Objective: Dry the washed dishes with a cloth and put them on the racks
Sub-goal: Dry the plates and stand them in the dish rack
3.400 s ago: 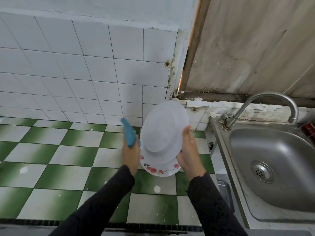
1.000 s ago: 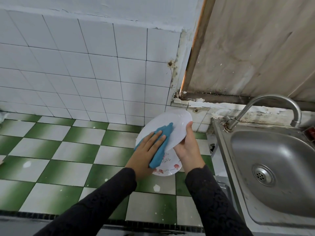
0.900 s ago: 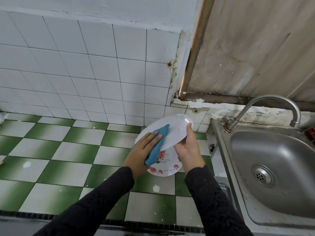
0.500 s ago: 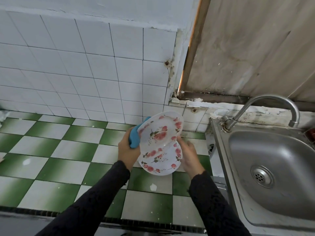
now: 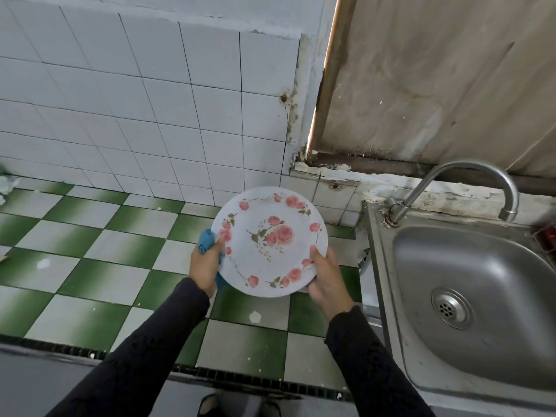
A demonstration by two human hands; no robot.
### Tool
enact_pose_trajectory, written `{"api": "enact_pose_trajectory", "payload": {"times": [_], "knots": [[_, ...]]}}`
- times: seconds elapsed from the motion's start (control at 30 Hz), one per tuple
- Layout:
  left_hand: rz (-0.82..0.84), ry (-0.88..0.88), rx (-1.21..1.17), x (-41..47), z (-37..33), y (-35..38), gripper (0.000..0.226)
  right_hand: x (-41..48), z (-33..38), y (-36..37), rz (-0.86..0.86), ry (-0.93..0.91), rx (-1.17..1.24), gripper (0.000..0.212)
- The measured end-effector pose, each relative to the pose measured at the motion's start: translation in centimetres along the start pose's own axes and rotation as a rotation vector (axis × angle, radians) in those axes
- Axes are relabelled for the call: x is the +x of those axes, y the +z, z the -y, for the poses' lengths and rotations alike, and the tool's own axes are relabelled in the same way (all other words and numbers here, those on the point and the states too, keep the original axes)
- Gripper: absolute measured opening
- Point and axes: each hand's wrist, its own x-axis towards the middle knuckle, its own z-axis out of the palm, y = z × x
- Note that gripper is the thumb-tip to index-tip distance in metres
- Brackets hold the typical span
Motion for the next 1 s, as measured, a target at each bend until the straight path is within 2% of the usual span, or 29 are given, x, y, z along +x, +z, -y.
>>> {"api": "enact_pose_trajectory", "payload": {"times": [0.13,0.3,0.53,0.7,0.83,1.0], "knots": [[-0.041,-0.001,0.026,-0.9,1.3,-0.1,0.018,-1.2,1.3,-0.2,0.008,-0.036,-0.037,0.019],[-0.117,0.04,0.102,-2.6,1.5,0.4,0.021,-3.3,1.5,-0.6,0.007,-0.148,-0.159,0.022],[0.052,0.061,0.06,-6.0,0.5,1.9,0.019,-7.8,1.6,-0.5,-0.039,-0.364,-0.474,0.023],[0.148,0.032,0.111,-7.7,-0.5,3.9,0.019,-11.6,2.4,-0.4,-0.052,-0.558,-0.55,0.02],[0.318,0.148,0.138,-10.0,-1.6,7.1,0.016,-14.9,4.3,-1.5,-0.108,-0.712,-0.583,0.024],[0.444,0.186,0.16,-13.3,-1.4,12.9,0.01,-18.9,7.5,-5.2,-0.212,-0.83,-0.597,0.028]]}}
